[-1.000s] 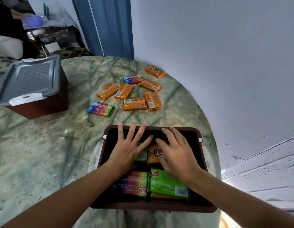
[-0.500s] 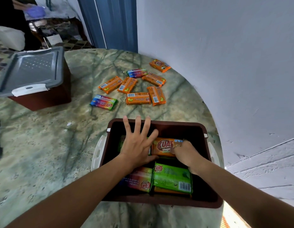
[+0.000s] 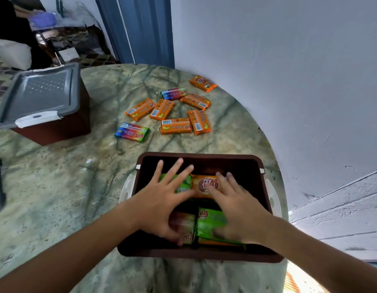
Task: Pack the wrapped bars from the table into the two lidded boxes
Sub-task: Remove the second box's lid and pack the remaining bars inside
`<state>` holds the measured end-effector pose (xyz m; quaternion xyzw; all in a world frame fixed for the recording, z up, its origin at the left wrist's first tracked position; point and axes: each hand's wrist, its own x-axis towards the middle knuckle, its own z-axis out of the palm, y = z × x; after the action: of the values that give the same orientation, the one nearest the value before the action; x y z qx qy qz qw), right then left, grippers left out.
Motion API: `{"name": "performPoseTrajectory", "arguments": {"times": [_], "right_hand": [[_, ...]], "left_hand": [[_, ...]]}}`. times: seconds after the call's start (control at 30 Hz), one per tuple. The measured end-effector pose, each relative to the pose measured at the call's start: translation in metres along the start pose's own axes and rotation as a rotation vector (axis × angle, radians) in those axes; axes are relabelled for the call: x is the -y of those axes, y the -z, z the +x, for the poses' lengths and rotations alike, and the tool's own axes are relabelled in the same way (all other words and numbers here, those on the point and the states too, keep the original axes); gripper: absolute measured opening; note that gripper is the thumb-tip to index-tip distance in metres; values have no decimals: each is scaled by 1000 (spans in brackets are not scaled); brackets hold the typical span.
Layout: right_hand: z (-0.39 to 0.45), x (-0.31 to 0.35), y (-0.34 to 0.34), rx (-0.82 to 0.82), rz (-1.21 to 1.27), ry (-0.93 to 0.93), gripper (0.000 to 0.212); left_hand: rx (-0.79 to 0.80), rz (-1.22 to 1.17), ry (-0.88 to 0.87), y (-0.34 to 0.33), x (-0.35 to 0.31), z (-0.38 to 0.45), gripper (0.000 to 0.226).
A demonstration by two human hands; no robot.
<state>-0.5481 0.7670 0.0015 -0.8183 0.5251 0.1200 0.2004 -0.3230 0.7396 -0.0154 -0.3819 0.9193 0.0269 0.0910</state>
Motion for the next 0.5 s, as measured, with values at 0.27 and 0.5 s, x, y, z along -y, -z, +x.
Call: {"name": "performPoseTrajectory", "arguments": {"times": [0.27,0.5], "right_hand": [[10,-6,-10,8,-299,184,79],[6,-13,-20,-10,-351,179,95]], "left_hand": [[167,5,39,-5,-15,-4,78],[77,104,34,-21,-13,-1,102]]}}
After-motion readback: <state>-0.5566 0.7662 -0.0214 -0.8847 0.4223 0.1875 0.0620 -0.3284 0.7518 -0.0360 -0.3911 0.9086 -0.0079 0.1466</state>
